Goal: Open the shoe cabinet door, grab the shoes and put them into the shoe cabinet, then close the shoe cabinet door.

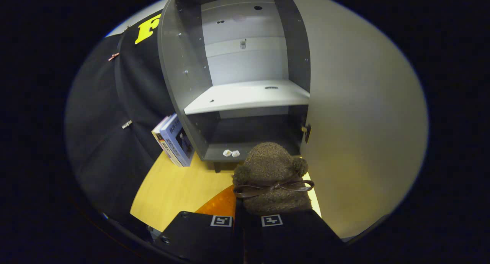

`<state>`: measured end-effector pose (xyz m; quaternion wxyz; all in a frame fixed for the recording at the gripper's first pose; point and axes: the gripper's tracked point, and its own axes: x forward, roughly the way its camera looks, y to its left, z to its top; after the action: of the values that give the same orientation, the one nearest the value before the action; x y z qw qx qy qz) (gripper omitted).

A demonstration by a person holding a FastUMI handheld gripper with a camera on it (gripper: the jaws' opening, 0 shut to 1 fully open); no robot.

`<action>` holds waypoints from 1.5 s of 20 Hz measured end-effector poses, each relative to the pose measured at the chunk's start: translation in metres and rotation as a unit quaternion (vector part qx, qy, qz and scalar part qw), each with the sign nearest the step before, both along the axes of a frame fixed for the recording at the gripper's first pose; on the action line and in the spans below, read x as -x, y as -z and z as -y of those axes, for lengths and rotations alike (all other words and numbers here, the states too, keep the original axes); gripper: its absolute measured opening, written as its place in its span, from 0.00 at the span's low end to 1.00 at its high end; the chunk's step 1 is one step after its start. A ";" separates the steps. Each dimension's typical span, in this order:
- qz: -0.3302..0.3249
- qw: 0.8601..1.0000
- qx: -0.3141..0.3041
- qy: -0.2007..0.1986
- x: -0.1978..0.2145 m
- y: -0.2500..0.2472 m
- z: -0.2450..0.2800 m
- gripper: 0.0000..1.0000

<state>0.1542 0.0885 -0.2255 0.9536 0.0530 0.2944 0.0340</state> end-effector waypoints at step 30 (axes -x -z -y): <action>-0.008 0.998 0.051 0.040 -0.361 -0.016 -0.002 0.12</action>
<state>0.5157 0.0903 -0.2091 0.9533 0.0164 0.3011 -0.0196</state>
